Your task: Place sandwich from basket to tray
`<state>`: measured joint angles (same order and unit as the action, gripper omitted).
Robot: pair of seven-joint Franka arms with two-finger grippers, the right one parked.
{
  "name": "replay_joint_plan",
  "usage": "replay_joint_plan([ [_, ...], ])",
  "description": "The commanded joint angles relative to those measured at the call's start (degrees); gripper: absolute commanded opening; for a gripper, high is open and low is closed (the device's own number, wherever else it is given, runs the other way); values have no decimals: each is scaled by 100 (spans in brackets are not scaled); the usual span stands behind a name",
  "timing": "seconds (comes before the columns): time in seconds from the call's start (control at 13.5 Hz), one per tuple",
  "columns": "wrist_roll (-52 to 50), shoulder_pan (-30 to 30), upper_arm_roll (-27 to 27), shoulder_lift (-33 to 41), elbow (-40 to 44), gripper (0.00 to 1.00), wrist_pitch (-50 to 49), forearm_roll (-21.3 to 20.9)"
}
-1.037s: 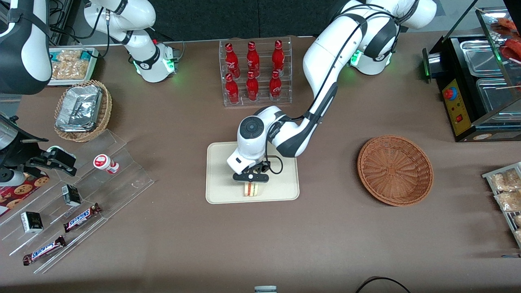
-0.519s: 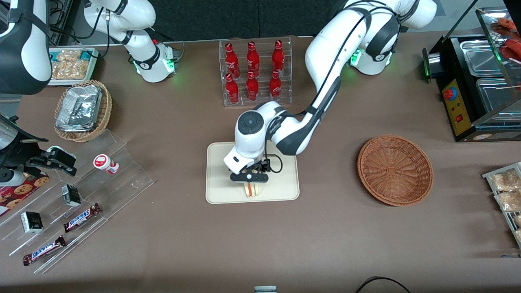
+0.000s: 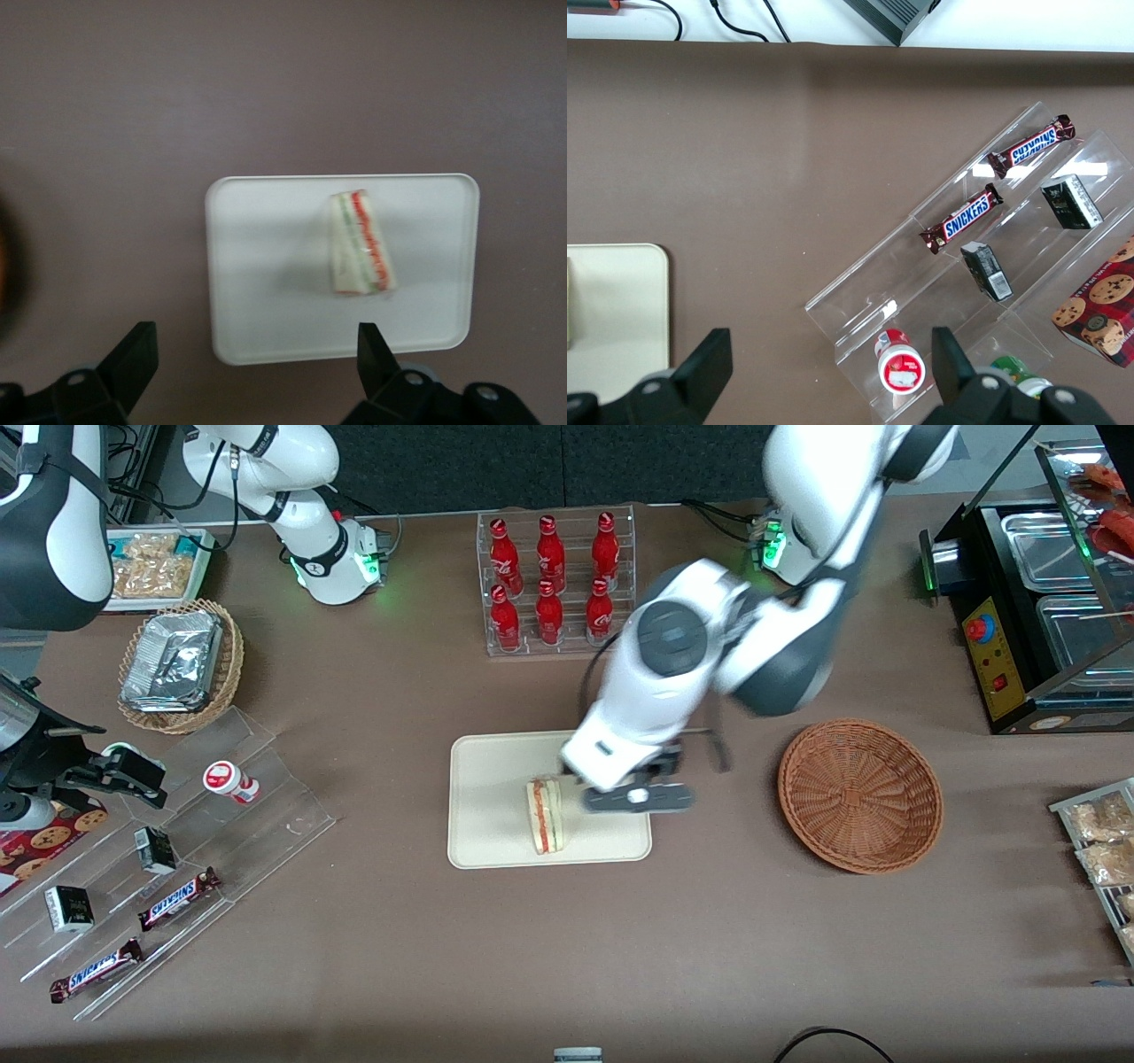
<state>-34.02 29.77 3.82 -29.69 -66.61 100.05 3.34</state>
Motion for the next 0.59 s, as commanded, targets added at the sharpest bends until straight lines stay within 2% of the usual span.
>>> replay_joint_plan([
  [0.0,919,-769,49,1636,-1948,99,59,290],
  [0.22,1930,-1551,31,2737,-2953,99,-204,264],
  [0.52,2960,-2589,23,3292,-3121,99,-969,203],
])
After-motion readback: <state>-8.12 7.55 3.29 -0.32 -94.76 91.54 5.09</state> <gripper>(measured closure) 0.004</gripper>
